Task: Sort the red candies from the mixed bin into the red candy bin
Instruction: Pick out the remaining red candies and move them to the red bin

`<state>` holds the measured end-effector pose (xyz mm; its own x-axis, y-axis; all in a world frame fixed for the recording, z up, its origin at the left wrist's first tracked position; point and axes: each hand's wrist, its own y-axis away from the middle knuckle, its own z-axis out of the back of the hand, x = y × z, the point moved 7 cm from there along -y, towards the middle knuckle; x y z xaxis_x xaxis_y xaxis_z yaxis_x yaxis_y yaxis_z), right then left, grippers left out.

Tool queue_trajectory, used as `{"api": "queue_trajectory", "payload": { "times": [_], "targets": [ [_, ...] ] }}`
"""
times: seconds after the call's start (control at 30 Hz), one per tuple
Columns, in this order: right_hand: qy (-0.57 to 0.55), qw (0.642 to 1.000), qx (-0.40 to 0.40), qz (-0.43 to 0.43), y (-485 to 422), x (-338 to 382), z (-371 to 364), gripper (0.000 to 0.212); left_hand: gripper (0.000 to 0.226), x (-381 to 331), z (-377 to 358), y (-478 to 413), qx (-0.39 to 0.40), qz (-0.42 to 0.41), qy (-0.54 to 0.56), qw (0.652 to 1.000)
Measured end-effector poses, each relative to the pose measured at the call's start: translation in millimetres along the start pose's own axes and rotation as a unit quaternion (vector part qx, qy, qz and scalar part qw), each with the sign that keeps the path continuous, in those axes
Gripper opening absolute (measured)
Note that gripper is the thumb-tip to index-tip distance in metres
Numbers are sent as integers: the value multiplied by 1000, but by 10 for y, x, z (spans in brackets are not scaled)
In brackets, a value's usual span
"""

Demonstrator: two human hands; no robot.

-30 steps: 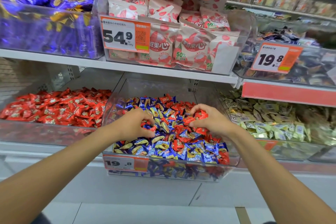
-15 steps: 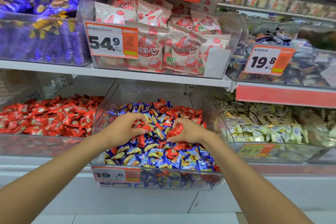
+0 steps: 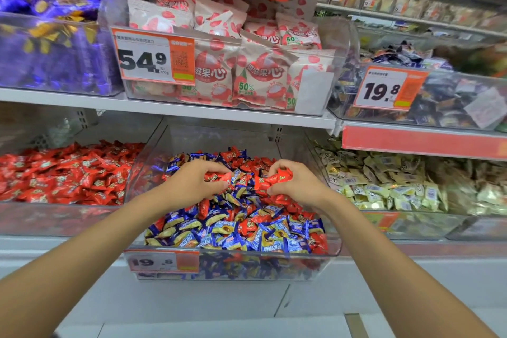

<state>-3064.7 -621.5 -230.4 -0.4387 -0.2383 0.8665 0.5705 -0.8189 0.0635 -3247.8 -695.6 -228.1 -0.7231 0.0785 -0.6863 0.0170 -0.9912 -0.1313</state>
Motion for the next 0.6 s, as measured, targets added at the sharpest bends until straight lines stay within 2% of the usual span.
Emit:
{"api": "queue_trajectory", "payload": {
  "times": [0.17,0.27,0.43,0.53,0.6],
  "targets": [
    [-5,999,-42,17,213,55,234,26,6,-119,-80,-98,-5,2,53,999],
    [-2,997,-66,29,319,67,386,24,14,-316,-276,-155,49,-15,59,997],
    [-7,995,-92,46,462,87,484,25,19,-335,-816,-231,190,-26,-13,981],
    [-10,994,-93,48,482,76,501,24,22,-256,-931,-240,222,-14,-29,975],
    [-14,994,-96,48,483,71,509,24,21,-276,-925,-234,216,-21,-23,976]
  ]
}}
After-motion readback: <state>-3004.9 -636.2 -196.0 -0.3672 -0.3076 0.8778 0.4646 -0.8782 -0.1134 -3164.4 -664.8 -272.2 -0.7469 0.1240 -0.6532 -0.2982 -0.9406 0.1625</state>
